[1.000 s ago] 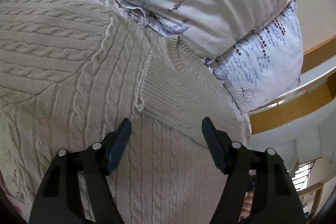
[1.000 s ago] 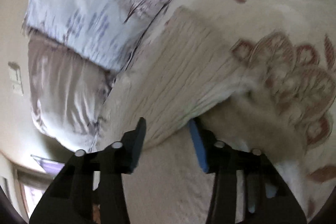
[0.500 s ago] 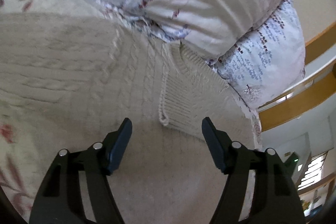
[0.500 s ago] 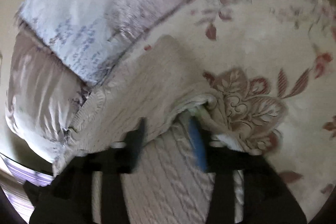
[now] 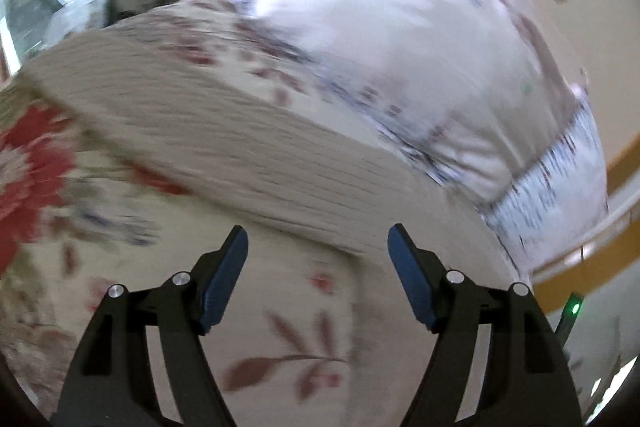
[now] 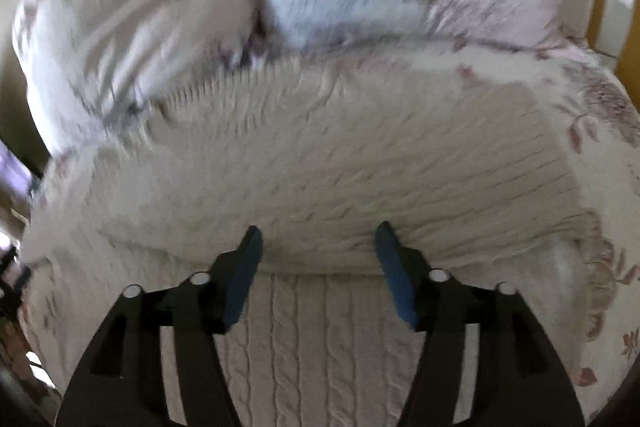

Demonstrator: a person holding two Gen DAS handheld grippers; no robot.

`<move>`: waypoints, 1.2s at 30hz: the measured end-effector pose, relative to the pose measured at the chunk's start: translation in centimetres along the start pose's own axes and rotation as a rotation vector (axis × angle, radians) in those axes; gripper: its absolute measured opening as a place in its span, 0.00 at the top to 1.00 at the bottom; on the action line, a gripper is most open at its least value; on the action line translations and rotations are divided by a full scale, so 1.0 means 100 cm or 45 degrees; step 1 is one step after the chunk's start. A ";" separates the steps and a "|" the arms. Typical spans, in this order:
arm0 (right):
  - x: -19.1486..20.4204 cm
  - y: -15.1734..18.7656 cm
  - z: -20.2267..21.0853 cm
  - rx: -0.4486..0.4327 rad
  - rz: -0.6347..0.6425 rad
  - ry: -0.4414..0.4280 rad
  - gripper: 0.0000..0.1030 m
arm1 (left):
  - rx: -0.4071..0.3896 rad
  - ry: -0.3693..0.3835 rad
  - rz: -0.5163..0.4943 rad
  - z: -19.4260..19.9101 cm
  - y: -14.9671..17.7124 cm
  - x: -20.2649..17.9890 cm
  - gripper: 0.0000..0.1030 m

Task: Fold small clothes

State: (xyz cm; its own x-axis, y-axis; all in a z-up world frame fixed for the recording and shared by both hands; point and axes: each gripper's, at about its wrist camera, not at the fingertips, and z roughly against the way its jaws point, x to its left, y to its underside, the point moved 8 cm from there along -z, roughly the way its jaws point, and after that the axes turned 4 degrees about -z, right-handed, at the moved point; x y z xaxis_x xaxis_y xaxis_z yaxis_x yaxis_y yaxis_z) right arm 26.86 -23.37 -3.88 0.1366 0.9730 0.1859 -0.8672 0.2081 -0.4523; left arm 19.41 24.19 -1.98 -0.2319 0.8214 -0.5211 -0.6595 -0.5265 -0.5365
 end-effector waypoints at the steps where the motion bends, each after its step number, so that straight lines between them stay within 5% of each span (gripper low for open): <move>1: 0.003 0.001 0.000 -0.015 0.026 0.014 0.32 | -0.007 -0.013 0.037 0.003 -0.002 0.010 0.30; 14: 0.004 0.006 0.003 -0.013 0.024 -0.028 0.26 | -0.090 0.014 0.429 0.008 -0.040 0.086 0.38; 25: 0.003 0.008 0.005 -0.009 0.017 -0.058 0.26 | -0.084 -0.049 0.525 0.005 -0.064 0.121 0.93; 31: -0.004 0.006 0.017 -0.009 -0.062 -0.128 0.26 | -0.164 -0.019 0.342 0.023 -0.087 0.069 0.94; 36: -0.014 0.005 0.030 -0.037 -0.088 -0.143 0.26 | -0.175 0.156 0.058 0.027 -0.086 -0.043 0.94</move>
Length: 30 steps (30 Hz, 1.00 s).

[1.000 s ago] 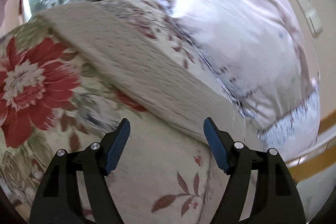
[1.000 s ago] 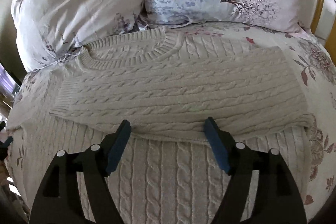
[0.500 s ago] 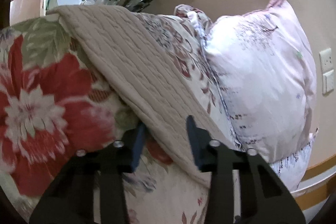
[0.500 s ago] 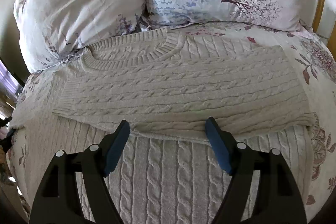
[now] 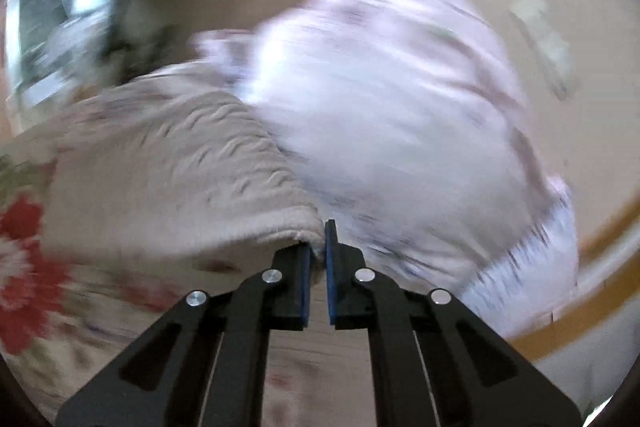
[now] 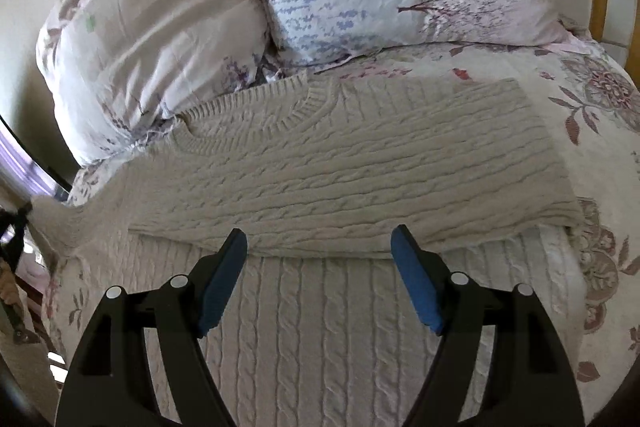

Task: Fold small clothes

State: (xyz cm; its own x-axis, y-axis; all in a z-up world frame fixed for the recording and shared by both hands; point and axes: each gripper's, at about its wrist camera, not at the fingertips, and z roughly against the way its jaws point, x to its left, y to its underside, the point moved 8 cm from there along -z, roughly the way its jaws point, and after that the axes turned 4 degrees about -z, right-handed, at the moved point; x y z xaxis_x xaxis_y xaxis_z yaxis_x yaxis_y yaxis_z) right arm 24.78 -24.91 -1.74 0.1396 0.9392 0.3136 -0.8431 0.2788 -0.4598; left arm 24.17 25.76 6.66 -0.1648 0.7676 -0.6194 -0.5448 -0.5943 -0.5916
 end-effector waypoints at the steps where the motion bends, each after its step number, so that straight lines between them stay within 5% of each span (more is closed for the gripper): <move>1: -0.002 -0.001 0.003 -0.008 -0.007 -0.002 0.26 | 0.016 0.041 -0.051 -0.005 0.007 -0.022 0.95; 8: -0.018 0.000 0.020 -0.037 -0.042 0.014 0.26 | 0.260 0.313 -0.376 -0.069 0.108 -0.170 0.94; 13: -0.031 0.003 0.023 -0.031 -0.054 0.048 0.26 | 0.463 0.306 -0.546 -0.115 0.190 -0.202 0.93; 15: -0.034 0.004 0.023 -0.023 -0.056 0.053 0.26 | 0.521 0.291 -0.585 -0.123 0.213 -0.199 0.87; 19: -0.026 0.002 0.028 -0.030 0.005 0.046 0.26 | 0.526 0.298 -0.577 -0.115 0.216 -0.186 0.48; 25: 0.046 -0.003 0.043 -0.098 0.320 -0.103 0.27 | 0.458 0.247 -0.472 -0.083 0.187 -0.134 0.45; 30: 0.147 0.017 0.037 -0.101 0.740 -0.237 0.37 | 0.415 0.138 -0.219 -0.081 0.153 -0.068 0.47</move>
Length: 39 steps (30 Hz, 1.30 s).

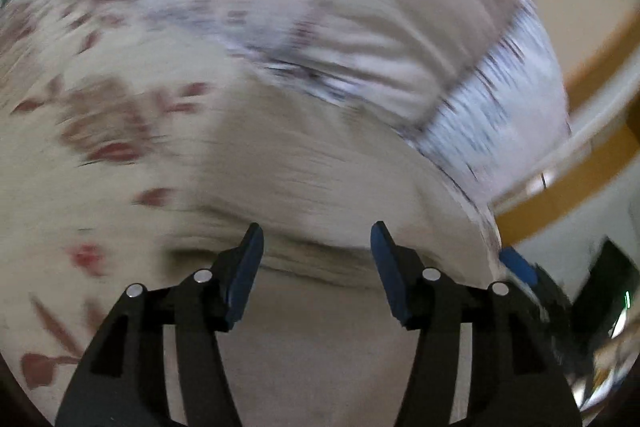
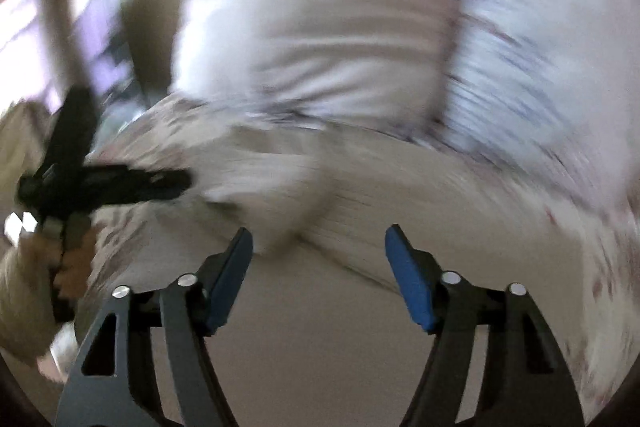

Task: Fold small clothes

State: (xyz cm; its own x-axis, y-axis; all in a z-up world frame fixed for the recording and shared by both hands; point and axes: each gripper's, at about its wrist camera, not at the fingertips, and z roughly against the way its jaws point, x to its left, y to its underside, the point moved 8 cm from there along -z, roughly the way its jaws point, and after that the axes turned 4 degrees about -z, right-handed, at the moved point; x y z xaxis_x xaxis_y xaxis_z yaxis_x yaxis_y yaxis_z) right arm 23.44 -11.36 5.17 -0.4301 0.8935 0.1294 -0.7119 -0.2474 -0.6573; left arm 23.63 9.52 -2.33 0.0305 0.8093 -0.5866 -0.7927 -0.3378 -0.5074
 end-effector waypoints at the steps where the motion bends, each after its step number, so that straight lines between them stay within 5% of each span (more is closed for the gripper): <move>1: 0.020 -0.006 -0.010 0.011 0.079 -0.020 0.41 | -0.008 0.014 0.059 0.002 -0.003 0.012 0.47; 7: 0.085 -0.014 -0.069 0.098 0.412 0.026 0.51 | -0.018 0.032 0.128 0.007 -0.004 0.033 0.55; 13: 0.091 0.007 -0.107 0.201 0.591 0.170 0.51 | -0.024 0.072 0.157 0.006 -0.003 0.038 0.55; 15: 0.088 0.008 -0.113 0.196 0.594 0.212 0.64 | -0.025 0.078 0.158 0.007 -0.003 0.038 0.55; 17: 0.083 0.006 -0.115 0.209 0.551 0.220 0.90 | -0.025 0.076 0.159 0.007 -0.003 0.038 0.55; 21: 0.062 -0.010 -0.098 0.129 0.335 0.172 0.92 | -0.025 0.068 0.149 0.007 -0.003 0.038 0.55; 26: -0.012 -0.033 -0.042 -0.061 -0.157 0.156 0.92 | -0.024 0.021 0.109 0.005 -0.003 0.033 0.54; 29: -0.083 -0.016 -0.007 -0.124 -0.599 0.130 0.92 | -0.023 -0.013 0.065 0.004 -0.002 0.028 0.50; 32: -0.124 0.028 -0.005 -0.017 -0.887 0.043 0.90 | -0.018 -0.048 0.009 0.001 0.000 0.020 0.43; 33: -0.130 0.044 -0.010 0.054 -0.939 0.016 0.86 | -0.017 -0.061 -0.011 0.001 0.000 0.017 0.40; 35: -0.136 0.061 -0.013 0.118 -1.024 -0.038 0.55 | -0.015 -0.081 -0.041 0.000 0.001 0.013 0.37; 37: -0.145 0.066 -0.011 0.117 -1.146 -0.140 0.38 | -0.013 -0.083 -0.048 -0.001 0.001 0.011 0.33; 39: -0.157 0.065 -0.009 0.089 -1.253 -0.225 0.38 | -0.010 -0.077 -0.045 0.000 0.001 0.010 0.32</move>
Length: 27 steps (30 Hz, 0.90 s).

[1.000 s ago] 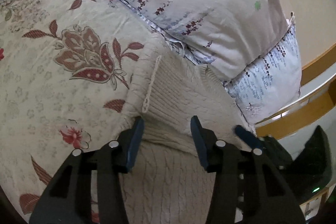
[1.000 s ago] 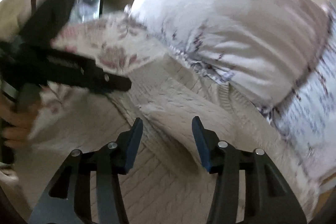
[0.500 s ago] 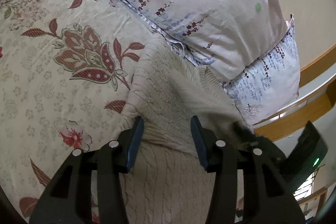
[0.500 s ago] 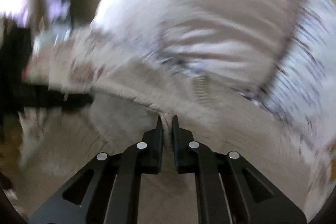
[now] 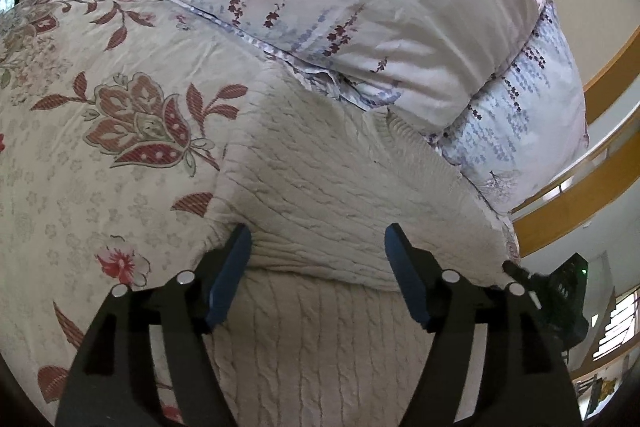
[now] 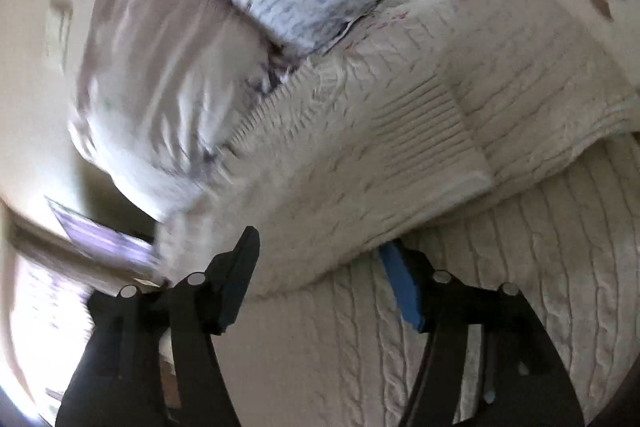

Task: Fold small clothes

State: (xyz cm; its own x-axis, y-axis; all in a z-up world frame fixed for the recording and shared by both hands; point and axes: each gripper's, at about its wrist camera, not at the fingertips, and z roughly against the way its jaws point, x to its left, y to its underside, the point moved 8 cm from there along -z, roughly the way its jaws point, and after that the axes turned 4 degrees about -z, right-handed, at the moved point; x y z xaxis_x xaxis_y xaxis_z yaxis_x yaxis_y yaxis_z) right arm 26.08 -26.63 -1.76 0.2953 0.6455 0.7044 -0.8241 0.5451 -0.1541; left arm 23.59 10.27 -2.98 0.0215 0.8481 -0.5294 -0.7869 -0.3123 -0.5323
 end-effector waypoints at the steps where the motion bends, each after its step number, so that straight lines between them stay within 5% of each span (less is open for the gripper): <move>1: -0.002 -0.004 0.001 0.003 -0.037 -0.026 0.38 | 0.001 0.003 0.002 0.000 0.000 0.000 0.32; 11: -0.022 -0.027 0.003 -0.071 -0.107 0.065 0.72 | 0.010 0.014 -0.002 0.002 0.001 -0.001 0.32; 13: -0.027 -0.034 -0.001 -0.078 -0.083 0.149 0.90 | 0.010 0.011 -0.002 0.002 0.001 -0.001 0.32; 16: -0.015 -0.040 -0.002 -0.108 0.066 0.244 0.92 | 0.012 0.002 -0.011 0.001 0.001 -0.002 0.31; 22: 0.044 -0.051 0.044 -0.432 0.376 0.104 0.92 | 0.022 -0.010 -0.046 -0.002 0.002 -0.009 0.29; 24: 0.023 -0.053 0.034 -0.403 0.367 0.245 0.92 | 0.031 0.000 -0.061 -0.004 0.002 -0.012 0.29; 27: -0.030 -0.048 0.006 -0.217 0.190 0.404 0.92 | 0.038 -0.018 -0.091 -0.007 0.003 -0.016 0.28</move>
State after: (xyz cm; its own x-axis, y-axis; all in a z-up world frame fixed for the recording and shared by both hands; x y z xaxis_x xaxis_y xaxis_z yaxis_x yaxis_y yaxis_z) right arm 28.86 -31.44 -2.73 0.3349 0.8433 0.4202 -0.7849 0.4964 -0.3707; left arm 23.70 8.50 -2.72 0.0699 0.8739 -0.4811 -0.8015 -0.2379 -0.5486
